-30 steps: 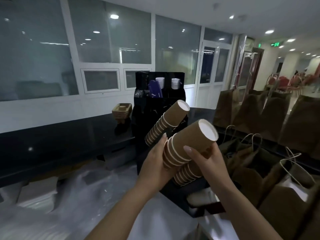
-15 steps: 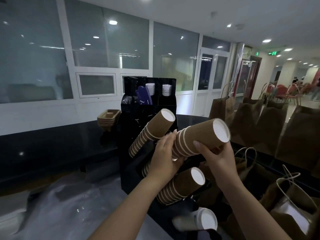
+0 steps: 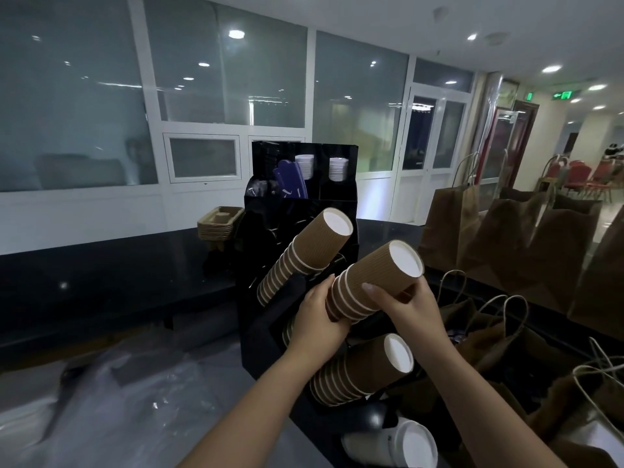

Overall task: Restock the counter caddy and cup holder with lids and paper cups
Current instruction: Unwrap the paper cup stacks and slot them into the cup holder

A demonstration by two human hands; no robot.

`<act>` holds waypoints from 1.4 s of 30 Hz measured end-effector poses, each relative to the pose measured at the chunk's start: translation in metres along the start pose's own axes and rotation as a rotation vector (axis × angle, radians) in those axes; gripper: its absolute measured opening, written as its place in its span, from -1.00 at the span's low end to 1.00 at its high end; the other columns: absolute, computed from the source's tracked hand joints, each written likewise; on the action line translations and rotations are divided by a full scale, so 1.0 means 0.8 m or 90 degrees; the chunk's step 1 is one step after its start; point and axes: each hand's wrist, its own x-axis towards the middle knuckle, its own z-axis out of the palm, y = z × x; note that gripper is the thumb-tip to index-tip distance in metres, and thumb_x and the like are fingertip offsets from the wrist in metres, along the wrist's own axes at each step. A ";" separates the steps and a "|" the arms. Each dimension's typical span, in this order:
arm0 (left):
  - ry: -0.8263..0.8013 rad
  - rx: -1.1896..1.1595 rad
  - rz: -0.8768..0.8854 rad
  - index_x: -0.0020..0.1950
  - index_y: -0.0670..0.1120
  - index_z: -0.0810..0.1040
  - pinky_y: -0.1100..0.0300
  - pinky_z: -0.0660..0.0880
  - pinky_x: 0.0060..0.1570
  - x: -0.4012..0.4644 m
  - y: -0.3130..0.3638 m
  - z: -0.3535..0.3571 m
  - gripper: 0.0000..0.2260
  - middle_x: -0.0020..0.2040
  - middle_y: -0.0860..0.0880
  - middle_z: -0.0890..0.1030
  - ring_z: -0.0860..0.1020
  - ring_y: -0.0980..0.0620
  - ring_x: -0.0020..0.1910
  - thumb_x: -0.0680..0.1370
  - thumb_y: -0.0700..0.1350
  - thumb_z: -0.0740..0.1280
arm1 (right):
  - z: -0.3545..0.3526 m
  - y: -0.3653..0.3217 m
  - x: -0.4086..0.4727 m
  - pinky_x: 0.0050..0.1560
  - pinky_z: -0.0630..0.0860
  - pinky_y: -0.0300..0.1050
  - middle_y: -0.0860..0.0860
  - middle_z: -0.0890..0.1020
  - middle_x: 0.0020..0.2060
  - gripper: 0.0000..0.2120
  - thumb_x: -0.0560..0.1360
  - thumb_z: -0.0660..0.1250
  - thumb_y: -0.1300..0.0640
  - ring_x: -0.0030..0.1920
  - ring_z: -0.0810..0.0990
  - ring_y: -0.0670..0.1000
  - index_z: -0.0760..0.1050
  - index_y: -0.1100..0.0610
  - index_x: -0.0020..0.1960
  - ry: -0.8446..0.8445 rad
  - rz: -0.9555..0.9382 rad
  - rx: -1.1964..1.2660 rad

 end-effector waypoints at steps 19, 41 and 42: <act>-0.026 -0.171 -0.121 0.50 0.14 0.25 0.01 0.26 0.44 -0.005 -0.004 -0.003 -0.46 0.47 0.12 0.34 0.29 0.14 0.44 0.54 0.17 0.27 | 0.003 0.023 0.012 0.19 0.55 -0.02 -0.09 0.66 0.08 -0.29 0.22 0.58 -0.09 0.12 0.62 -0.12 0.43 0.04 0.31 -0.066 0.030 -0.083; 0.068 0.064 -0.116 0.28 0.08 0.51 0.28 0.43 0.06 -0.189 -0.057 -0.201 -0.74 0.12 0.12 0.61 0.54 0.16 0.12 0.63 0.05 0.18 | 0.146 -0.037 -0.184 -0.01 0.60 -0.02 0.14 0.63 -0.15 -0.83 0.55 0.22 0.35 -0.10 0.63 0.07 0.54 0.17 -0.10 0.075 0.058 0.042; 0.080 0.077 -0.125 0.29 0.10 0.49 0.28 0.44 0.03 -0.204 -0.065 -0.222 -0.75 0.09 0.12 0.61 0.55 0.16 0.09 0.63 0.02 0.19 | 0.169 -0.040 -0.205 -0.07 0.60 -0.08 0.16 0.62 -0.19 -0.82 0.53 0.21 0.38 -0.14 0.62 0.07 0.53 0.20 -0.13 0.026 0.059 0.053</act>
